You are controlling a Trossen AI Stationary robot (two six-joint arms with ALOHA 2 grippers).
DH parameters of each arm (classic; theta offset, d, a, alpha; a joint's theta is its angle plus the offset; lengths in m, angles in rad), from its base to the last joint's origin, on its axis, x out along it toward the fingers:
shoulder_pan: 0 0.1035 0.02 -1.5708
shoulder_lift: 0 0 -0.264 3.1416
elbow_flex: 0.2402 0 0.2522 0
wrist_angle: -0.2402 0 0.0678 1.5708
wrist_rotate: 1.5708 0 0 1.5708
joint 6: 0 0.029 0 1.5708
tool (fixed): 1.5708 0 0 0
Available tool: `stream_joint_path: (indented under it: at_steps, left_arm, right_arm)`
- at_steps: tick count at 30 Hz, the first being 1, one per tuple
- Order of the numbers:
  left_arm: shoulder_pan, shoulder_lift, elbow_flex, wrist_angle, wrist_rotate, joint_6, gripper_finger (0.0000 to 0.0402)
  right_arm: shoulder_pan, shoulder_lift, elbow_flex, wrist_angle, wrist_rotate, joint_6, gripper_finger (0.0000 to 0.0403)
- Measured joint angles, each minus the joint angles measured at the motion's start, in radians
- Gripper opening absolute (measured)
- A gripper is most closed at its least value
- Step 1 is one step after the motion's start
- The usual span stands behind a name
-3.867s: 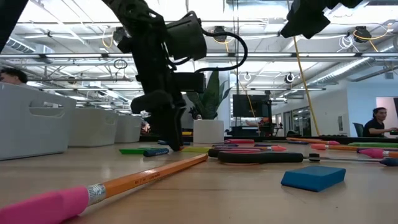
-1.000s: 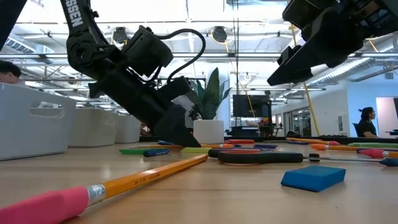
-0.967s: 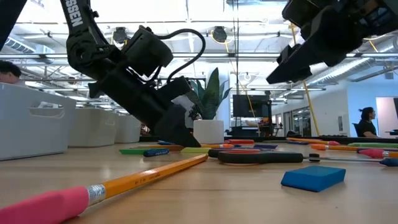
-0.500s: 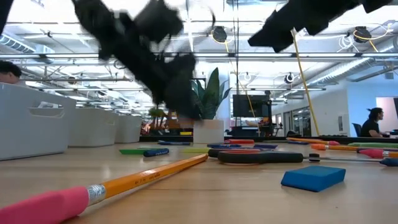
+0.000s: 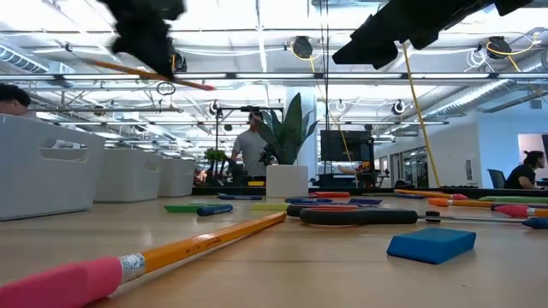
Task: Sort crayons/erasers/pens/pencils in bins
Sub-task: Put the orange pencil into the middle top gray bin
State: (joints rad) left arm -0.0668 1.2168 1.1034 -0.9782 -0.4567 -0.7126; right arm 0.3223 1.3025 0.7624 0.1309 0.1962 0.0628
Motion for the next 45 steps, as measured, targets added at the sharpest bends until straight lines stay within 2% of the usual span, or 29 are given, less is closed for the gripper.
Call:
stream_joint_path:
  at_steps: [3,5,8,11,15,17,23,29,32,36,45]
  left_arm:
    - [0.030,-0.061,0.000,-0.220,-0.070,-0.176,0.0008]
    - [0.056,-0.082,-0.010,-0.303,-0.138,-0.213,0.0007]
    - [0.077,-0.087,-0.047,-0.306,-0.170,0.008,0.0001]
    - [0.126,-0.075,-0.095,-0.300,-0.074,0.235,0.0006]
    - [0.233,-0.067,-0.161,-0.304,0.055,0.352,0.0003]
    - [0.273,-0.070,-0.176,-0.295,0.082,0.363,0.0003]
    - [0.402,-0.069,-0.179,-0.282,0.119,0.193,0.0042]
    - [0.560,-0.047,-0.179,-0.285,0.325,-0.005,0.0123]
    - [0.597,-0.013,-0.178,-0.288,0.399,-0.074,0.0153]
    - [0.603,0.052,-0.178,-0.285,0.408,-0.145,0.0162]
    - [0.620,0.173,-0.178,-0.261,0.414,-0.135,0.0163]
  right_arm:
    - [0.000,0.000,0.000,-0.001,0.016,0.000,0.0224]
    - [0.000,0.000,0.000,-0.003,0.016,-0.005,0.0224]
    - [0.000,0.000,0.000,-0.019,0.013,-0.048,0.0224]
    - [0.000,0.000,0.000,-0.028,0.012,-0.057,0.0224]
    - [0.006,0.001,0.000,-0.037,0.010,-0.025,0.0224]
    - [0.010,0.001,0.000,-0.039,0.009,-0.010,0.0224]
    - [0.016,0.001,0.000,-0.039,0.010,0.044,0.0224]
    - [0.012,0.001,0.000,-0.039,0.011,0.051,0.0224]
    - [0.012,0.001,0.000,-0.039,0.011,0.045,0.0224]
    - [0.012,0.001,0.000,-0.039,0.011,0.048,0.0224]
    - [0.012,0.001,0.000,-0.038,0.011,0.048,0.0224]
